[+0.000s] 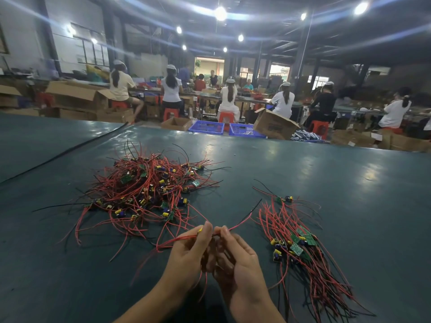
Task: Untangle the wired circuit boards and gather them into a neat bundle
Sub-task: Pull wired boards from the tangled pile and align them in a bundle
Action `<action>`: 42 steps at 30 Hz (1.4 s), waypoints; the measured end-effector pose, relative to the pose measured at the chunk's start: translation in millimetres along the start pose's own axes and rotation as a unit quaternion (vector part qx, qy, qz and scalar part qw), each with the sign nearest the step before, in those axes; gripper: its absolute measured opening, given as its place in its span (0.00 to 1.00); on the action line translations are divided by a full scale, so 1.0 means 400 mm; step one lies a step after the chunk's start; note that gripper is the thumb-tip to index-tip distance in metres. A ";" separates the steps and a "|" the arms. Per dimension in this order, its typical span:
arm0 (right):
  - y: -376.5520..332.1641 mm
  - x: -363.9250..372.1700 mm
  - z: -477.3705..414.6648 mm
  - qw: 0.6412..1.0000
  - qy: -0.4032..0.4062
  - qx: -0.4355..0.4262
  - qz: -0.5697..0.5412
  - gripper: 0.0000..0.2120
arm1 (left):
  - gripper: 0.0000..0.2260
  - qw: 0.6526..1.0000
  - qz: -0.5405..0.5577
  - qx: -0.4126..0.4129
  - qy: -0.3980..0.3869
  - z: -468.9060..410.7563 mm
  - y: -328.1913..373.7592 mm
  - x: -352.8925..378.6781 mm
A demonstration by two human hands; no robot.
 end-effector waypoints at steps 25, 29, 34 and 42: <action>-0.075 -0.153 -0.001 0.980 0.199 -0.015 -0.009 0.12 | 0.17 0.995 -0.036 0.086 -0.042 -0.002 -0.006 0.002; -0.027 -0.040 0.017 0.994 0.076 0.014 0.083 0.19 | 0.13 0.992 -0.061 0.098 -0.043 -0.008 -0.005 -0.008; -0.016 -0.012 0.020 0.995 0.075 0.001 0.066 0.07 | 0.10 0.989 -0.090 0.079 -0.092 -0.011 -0.008 0.001; -0.048 -0.101 0.004 0.981 0.178 0.017 0.072 0.07 | 0.16 0.990 -0.086 0.074 -0.083 -0.009 -0.015 0.014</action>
Point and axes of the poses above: each hand's wrist, its own z-axis away from the middle knuckle, its own x-axis out of the palm, y = z × x, the point moved 8 cm from there along -z, towards the middle knuckle, and after that the axes turned 13 degrees about z, right-handed, at the moved point
